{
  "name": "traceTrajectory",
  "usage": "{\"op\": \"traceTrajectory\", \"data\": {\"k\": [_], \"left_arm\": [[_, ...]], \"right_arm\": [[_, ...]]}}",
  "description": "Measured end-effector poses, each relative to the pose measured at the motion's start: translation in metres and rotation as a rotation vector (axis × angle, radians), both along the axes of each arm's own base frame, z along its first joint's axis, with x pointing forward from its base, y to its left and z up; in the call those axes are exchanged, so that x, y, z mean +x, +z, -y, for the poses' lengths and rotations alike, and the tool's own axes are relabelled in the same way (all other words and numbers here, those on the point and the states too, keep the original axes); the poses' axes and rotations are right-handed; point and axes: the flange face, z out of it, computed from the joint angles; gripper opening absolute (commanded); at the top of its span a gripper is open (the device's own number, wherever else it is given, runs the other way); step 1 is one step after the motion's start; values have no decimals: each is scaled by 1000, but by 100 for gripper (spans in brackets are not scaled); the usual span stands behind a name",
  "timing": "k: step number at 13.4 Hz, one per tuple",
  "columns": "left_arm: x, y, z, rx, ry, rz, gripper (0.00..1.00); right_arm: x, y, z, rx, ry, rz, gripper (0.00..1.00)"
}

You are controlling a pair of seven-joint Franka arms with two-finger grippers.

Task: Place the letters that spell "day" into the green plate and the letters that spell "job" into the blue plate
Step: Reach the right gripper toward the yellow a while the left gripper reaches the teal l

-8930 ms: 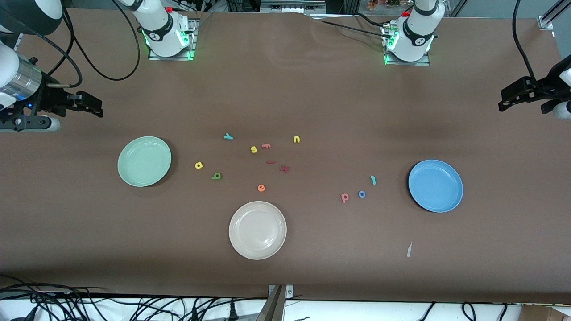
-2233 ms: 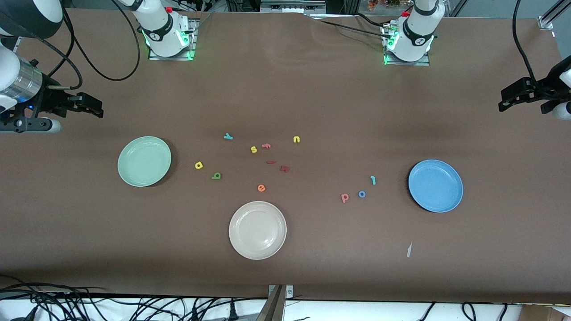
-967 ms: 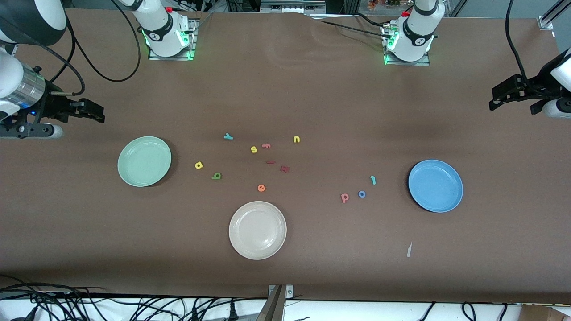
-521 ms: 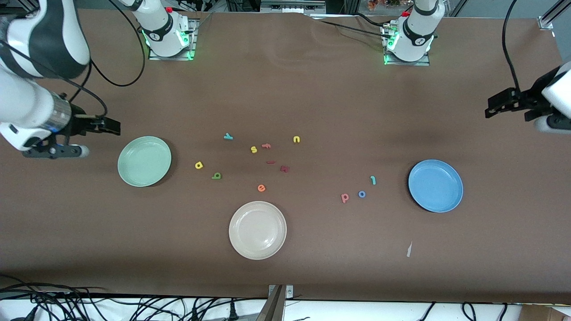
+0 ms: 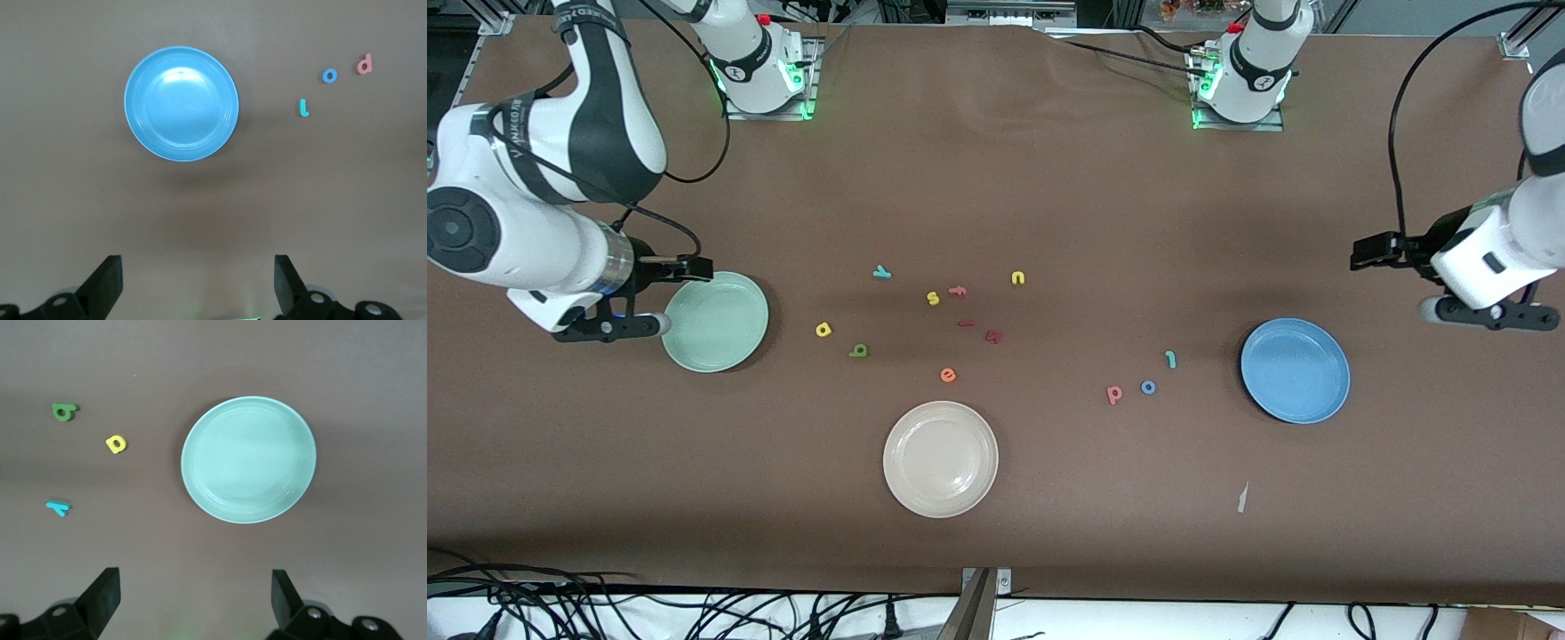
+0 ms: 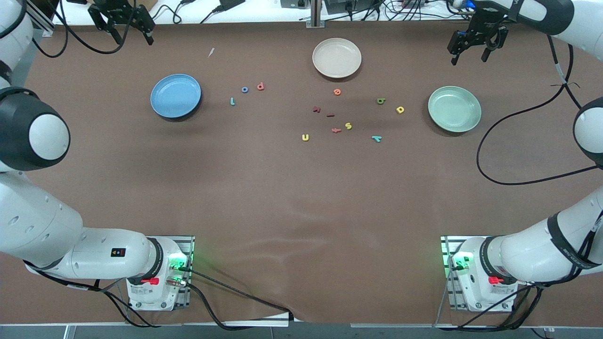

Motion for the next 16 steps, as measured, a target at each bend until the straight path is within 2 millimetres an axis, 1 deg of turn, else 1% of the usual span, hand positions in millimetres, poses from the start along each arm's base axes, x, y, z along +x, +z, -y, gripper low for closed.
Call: {"op": "traceTrajectory", "data": {"k": [2,4,6,9,11,14,16], "left_arm": [[14,-27,9,-26,8,1,99],[25,-53,22,-35,46,27,99],[29,-81,46,-40,94,61,99],[22,-129,93,-56,169,109,99],[14,-157,125,-45,187,114,99],[5,-189,166,-26,222,110,99],[1,-222,184,-21,252,136,99]], "right_arm": [[-3,-7,-12,25,-8,-18,100],[-4,-16,-24,52,-5,-14,100],[-3,-34,-39,64,13,3,100],[-1,-65,-69,66,49,29,100],[-2,-86,-79,70,61,60,100],[-12,-118,-91,79,83,115,100],[-24,-147,-99,85,99,155,100]]}}
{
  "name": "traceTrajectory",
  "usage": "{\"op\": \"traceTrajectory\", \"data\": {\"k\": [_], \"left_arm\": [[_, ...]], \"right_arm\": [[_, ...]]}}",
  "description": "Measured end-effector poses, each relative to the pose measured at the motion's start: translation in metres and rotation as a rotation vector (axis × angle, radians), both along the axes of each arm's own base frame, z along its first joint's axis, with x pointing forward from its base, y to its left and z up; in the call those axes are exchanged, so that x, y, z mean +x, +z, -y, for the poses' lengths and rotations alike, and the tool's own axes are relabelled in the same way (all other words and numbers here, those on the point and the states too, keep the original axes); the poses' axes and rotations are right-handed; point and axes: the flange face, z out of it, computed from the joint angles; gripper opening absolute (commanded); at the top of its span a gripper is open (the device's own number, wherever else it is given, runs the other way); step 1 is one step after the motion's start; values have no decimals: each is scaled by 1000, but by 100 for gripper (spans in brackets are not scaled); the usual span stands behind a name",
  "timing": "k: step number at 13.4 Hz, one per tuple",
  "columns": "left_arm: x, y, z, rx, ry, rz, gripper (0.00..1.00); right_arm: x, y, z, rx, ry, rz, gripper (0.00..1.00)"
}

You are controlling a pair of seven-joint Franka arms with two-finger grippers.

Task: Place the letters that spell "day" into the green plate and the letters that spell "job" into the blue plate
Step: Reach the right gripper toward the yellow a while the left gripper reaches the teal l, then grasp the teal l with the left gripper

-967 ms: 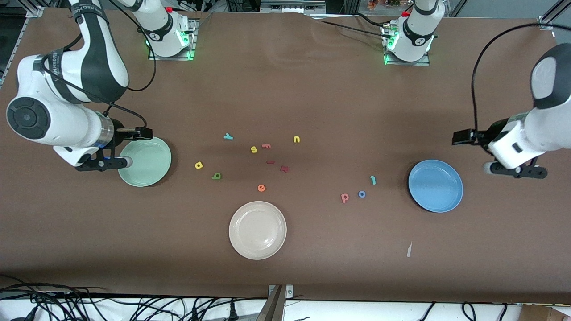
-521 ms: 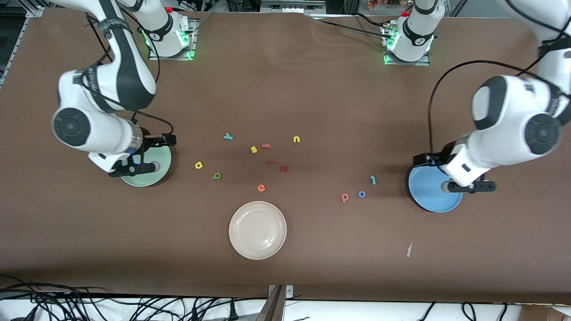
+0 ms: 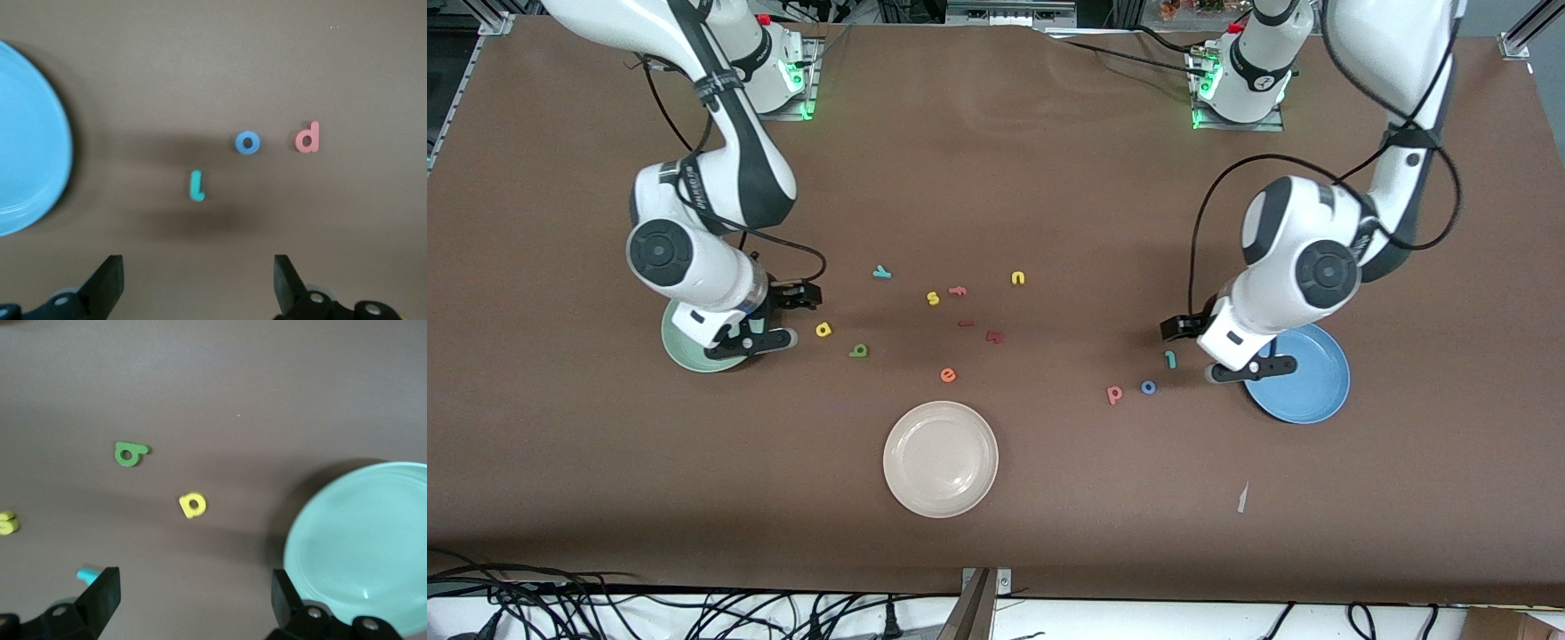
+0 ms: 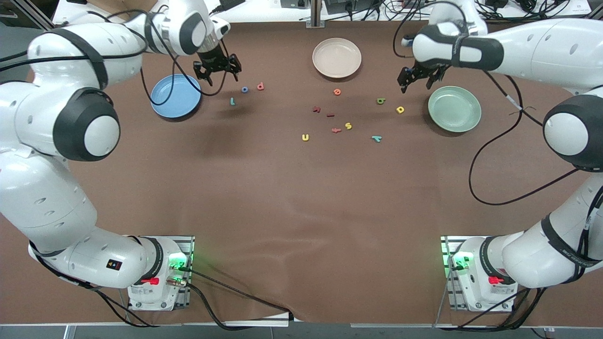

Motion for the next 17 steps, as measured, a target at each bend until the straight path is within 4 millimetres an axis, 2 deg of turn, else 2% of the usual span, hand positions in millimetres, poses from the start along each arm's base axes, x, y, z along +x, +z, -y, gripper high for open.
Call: {"op": "traceTrajectory", "data": {"k": [2,3,6,8,11,12,15,17], "left_arm": [[-3,-34,10,5,1,8,99],[-2,-46,10,8,2,9,99],[4,-62,-6,23,29,23,98],[6,-74,-10,27,38,38,98],[3,-99,-8,38,32,25,95],[1,-105,-4,41,25,22,92],[-1,-113,0,47,19,20,73],[0,-115,-5,53,24,21,58]], "right_arm": [[-12,-28,0,6,3,37,100],[-15,-39,0,6,5,45,100],[-18,-67,-7,8,20,66,99],[-20,-78,-13,6,33,63,99],[-21,-85,-15,6,41,68,93],[-21,-87,-15,7,41,70,87],[-21,-93,-14,7,54,71,84],[-22,-101,-14,5,61,65,76]]}}
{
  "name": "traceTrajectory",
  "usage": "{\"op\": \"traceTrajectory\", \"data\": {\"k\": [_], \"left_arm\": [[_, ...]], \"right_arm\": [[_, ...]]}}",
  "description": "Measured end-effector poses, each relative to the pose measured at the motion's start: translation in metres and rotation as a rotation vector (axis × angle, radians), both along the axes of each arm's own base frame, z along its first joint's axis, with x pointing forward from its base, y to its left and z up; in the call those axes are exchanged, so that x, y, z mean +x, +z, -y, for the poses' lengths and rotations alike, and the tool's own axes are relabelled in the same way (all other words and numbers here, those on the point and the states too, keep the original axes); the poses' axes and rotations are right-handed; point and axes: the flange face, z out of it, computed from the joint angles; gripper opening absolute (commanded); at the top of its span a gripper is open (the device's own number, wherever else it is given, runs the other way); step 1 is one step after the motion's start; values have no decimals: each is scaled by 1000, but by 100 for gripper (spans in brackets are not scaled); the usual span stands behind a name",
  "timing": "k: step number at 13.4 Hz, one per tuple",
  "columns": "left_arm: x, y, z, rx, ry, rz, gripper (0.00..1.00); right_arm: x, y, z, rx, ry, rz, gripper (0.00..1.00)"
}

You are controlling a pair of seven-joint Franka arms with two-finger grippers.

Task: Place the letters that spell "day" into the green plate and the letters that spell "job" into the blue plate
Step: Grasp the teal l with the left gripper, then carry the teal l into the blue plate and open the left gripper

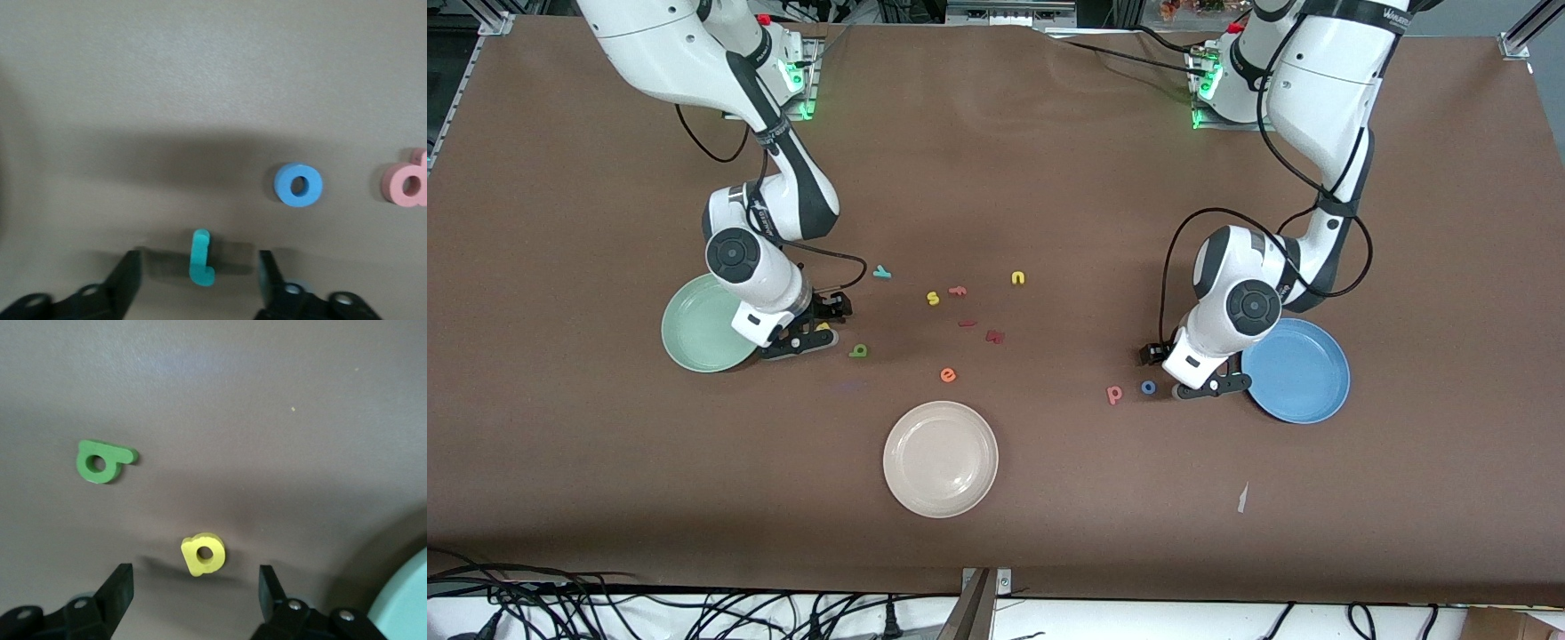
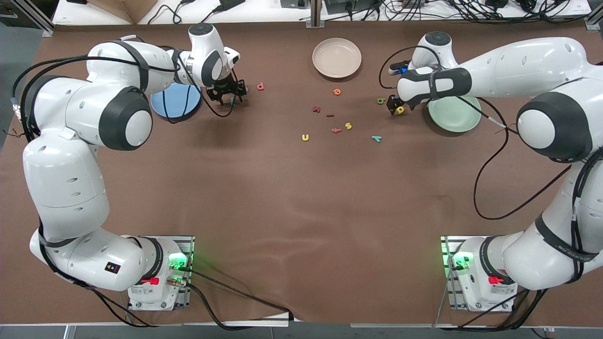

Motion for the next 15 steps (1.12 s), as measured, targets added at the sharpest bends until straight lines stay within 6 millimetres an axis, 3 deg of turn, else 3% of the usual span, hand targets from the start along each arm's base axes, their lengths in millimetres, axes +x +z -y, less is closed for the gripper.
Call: {"op": "traceTrajectory", "data": {"k": [5,7,9,12,13,15], "left_arm": [[1,0,-3,5,4,3,12],[2,0,-3,7,0,4,0],[2,0,-3,7,-5,4,0],[3,2,-3,21,-45,13,0],[7,8,-8,37,-66,25,0],[17,44,-22,57,-91,38,0]], "right_arm": [[-1,-9,2,-3,1,-1,58],[0,-8,4,-4,-2,2,49],[0,-8,4,-3,-3,4,41],[1,-7,4,-3,-3,6,40],[1,-7,4,-3,-3,6,40],[1,-7,4,-3,-3,6,40]]}}
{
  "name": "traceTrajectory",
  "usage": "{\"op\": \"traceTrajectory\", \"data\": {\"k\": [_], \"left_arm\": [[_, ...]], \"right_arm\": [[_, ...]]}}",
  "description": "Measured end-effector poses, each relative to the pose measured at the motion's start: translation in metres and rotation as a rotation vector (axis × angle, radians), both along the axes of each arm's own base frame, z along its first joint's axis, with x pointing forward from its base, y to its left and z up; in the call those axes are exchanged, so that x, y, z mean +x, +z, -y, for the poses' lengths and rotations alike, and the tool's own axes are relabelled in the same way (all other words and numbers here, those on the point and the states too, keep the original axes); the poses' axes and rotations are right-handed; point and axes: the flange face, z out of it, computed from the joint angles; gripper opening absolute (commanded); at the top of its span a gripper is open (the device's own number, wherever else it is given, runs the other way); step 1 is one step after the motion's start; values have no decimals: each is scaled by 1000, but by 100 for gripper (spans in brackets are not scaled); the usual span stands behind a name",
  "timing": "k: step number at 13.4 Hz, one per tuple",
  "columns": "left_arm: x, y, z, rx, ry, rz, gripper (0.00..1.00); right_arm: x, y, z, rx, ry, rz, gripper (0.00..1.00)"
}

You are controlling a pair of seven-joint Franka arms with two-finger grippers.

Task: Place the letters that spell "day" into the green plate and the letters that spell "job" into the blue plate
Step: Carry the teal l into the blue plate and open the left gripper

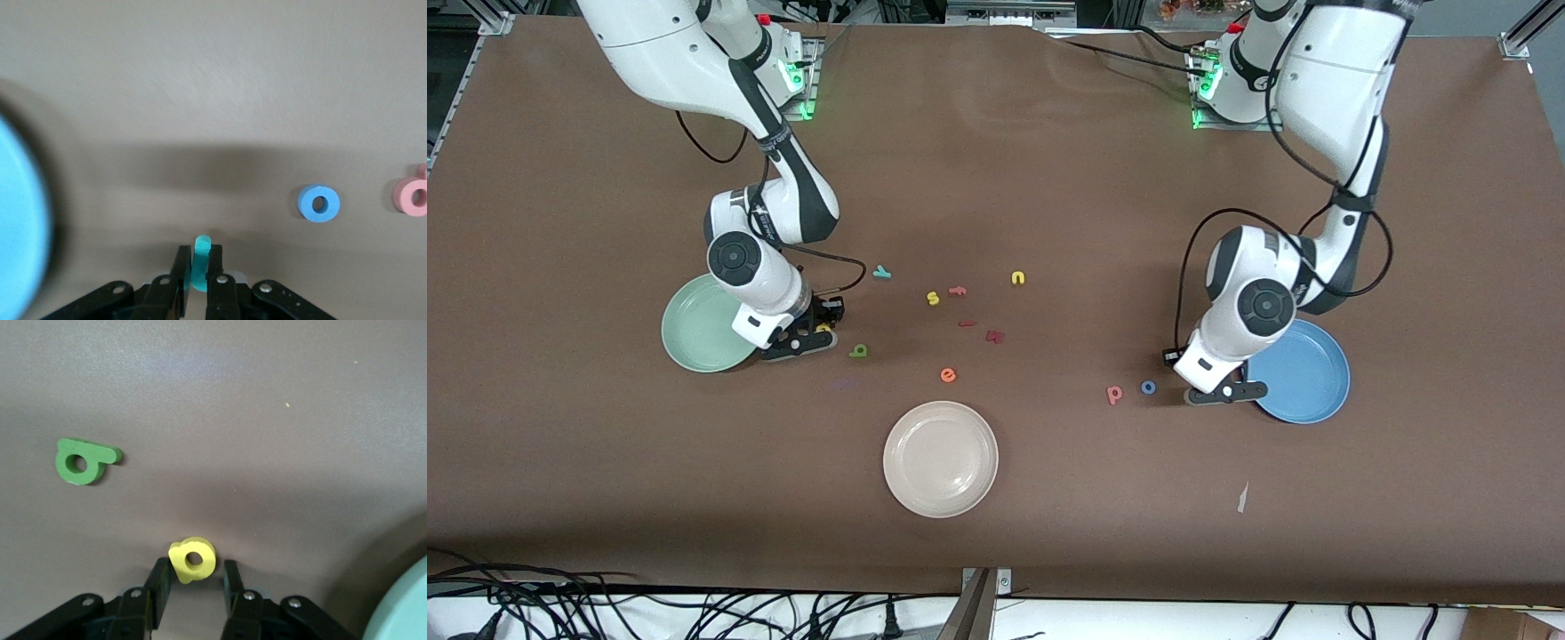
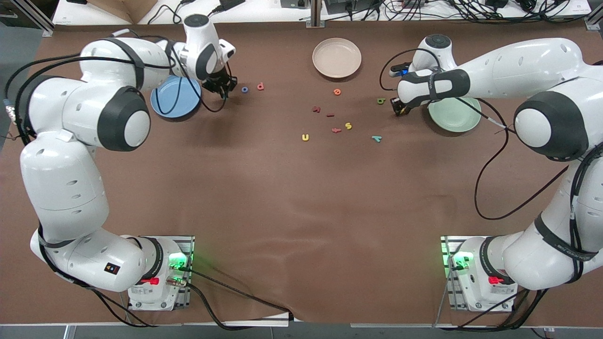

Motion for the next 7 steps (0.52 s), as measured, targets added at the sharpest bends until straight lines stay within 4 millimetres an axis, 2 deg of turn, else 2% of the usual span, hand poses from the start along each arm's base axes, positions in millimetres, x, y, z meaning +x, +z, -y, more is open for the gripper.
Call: {"op": "traceTrajectory", "data": {"k": [2,4,6,7], "left_arm": [[7,48,-27,5,-9,16,0],[12,74,-65,-1,-52,25,0],[15,70,-115,-4,-116,11,0],[15,64,-137,-5,-133,1,17]], "right_arm": [[0,0,0,0,0,0,40],[0,0,0,0,0,0,40],[0,0,0,0,0,0,40],[0,0,0,0,0,0,40]]}}
